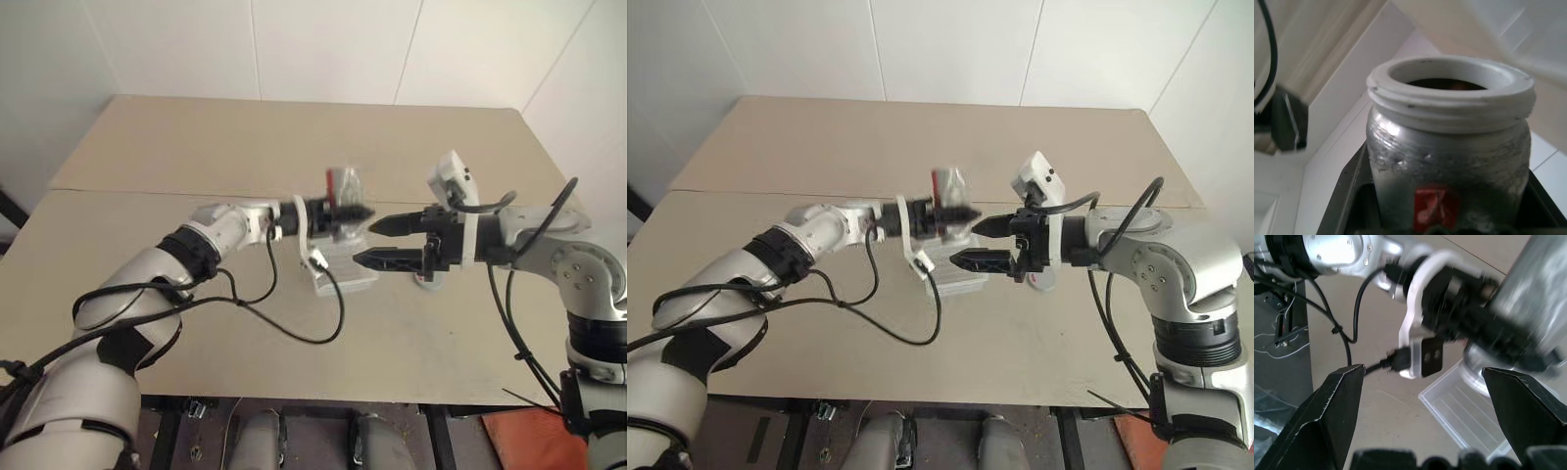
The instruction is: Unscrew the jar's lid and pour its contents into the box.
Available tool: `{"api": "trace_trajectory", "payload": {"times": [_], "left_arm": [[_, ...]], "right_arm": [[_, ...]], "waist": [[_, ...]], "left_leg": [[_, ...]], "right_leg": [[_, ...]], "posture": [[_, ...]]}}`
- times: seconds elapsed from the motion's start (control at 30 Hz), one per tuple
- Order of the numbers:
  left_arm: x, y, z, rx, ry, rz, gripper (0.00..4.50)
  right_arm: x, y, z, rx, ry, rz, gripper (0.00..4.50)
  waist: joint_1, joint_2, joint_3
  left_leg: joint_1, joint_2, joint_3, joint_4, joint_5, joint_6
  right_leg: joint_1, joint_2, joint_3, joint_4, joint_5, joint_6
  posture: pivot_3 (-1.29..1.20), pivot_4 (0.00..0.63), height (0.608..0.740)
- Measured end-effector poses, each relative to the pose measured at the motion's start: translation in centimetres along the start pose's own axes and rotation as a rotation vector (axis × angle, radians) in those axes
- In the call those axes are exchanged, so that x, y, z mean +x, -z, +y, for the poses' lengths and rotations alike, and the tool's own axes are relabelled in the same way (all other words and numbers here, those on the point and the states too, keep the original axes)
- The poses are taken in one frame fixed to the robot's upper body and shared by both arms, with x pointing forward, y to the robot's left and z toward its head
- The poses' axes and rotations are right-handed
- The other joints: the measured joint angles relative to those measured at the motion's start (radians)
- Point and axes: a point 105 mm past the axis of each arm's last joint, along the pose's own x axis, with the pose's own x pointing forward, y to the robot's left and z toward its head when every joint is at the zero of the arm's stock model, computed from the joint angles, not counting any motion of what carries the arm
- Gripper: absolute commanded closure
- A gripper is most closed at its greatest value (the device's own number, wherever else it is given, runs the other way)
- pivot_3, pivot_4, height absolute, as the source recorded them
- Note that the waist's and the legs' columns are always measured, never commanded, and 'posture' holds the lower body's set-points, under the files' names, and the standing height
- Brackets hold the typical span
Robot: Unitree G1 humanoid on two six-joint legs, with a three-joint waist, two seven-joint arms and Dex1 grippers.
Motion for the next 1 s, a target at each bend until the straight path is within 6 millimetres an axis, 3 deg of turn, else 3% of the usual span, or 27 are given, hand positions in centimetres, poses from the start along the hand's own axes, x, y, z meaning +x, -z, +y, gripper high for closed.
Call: {"api": "trace_trajectory", "payload": {"times": [0.2,0.37,0.53,0.63,0.7,0.87,0.93,1.0], "left_arm": [[-0.5,0.6,-1.4,0.003,0.052,0.038,2.52],[0.0,1.8,-0.3,-0.032,-0.005,0.093,2.52],[-1.9,5.0,0.8,-0.243,-0.070,0.279,2.52],[-4.7,6.6,-0.6,-0.613,-0.088,0.528,2.52],[-6.2,6.4,-2.3,-0.877,-0.069,0.669,2.52],[-8.9,4.3,-4.7,-1.664,-0.147,0.932,2.52],[-9.6,2.7,-4.8,-1.979,-0.229,0.943,2.52],[-10.0,1.6,-4.7,-2.144,-0.264,0.927,2.52]], "right_arm": [[-0.5,-0.8,0.4,-0.001,0.021,-0.051,0.03],[-0.5,-0.1,0.5,0.012,0.031,-0.044,0.03],[-0.5,-0.1,0.4,0.011,0.037,-0.045,0.03],[-0.5,0.0,0.4,0.007,0.034,-0.051,0.03],[-0.4,0.3,0.5,0.011,0.033,-0.055,0.03],[-0.1,0.1,0.4,-0.026,0.039,-0.131,0.03],[0.0,0.4,0.2,-0.033,0.053,-0.151,0.03],[-0.1,0.6,0.0,-0.038,0.068,-0.155,0.03]], "waist": [[0.007,0.000,0.000],[0.011,0.000,0.000],[0.000,0.000,0.000],[-0.014,0.000,0.000],[-0.016,0.000,0.000],[-0.017,0.000,0.000],[-0.017,0.000,0.000],[-0.017,0.000,0.000]], "left_leg": [[0.000,-0.001,0.000,0.002,-0.003,0.006],[-0.001,-0.001,0.000,0.002,-0.003,0.006],[0.000,0.000,0.000,0.002,-0.003,0.006],[0.001,0.001,0.000,0.003,-0.003,0.005],[0.001,0.001,0.000,0.004,-0.002,0.004],[0.001,0.000,-0.002,0.007,-0.003,0.004],[0.001,0.000,-0.005,0.008,-0.003,0.005],[0.002,0.000,-0.008,0.009,-0.003,0.005]], "right_leg": [[0.001,-0.001,0.000,0.000,0.000,0.000],[0.001,-0.002,0.000,0.000,0.000,0.000],[0.001,-0.002,0.000,0.001,0.000,0.000],[0.001,-0.002,0.000,0.002,0.000,0.000],[0.002,-0.002,0.000,0.003,0.000,0.000],[0.004,-0.002,0.000,0.003,0.000,0.001],[0.004,-0.001,0.001,0.004,0.001,0.002],[0.005,-0.001,0.001,0.004,0.001,0.002]], "posture": [[0.00,0.150,0.740],[0.00,0.150,0.740],[0.00,0.150,0.740],[0.00,0.150,0.740],[0.00,0.150,0.740],[0.00,0.150,0.740],[0.00,0.150,0.740],[0.00,0.150,0.740]]}}
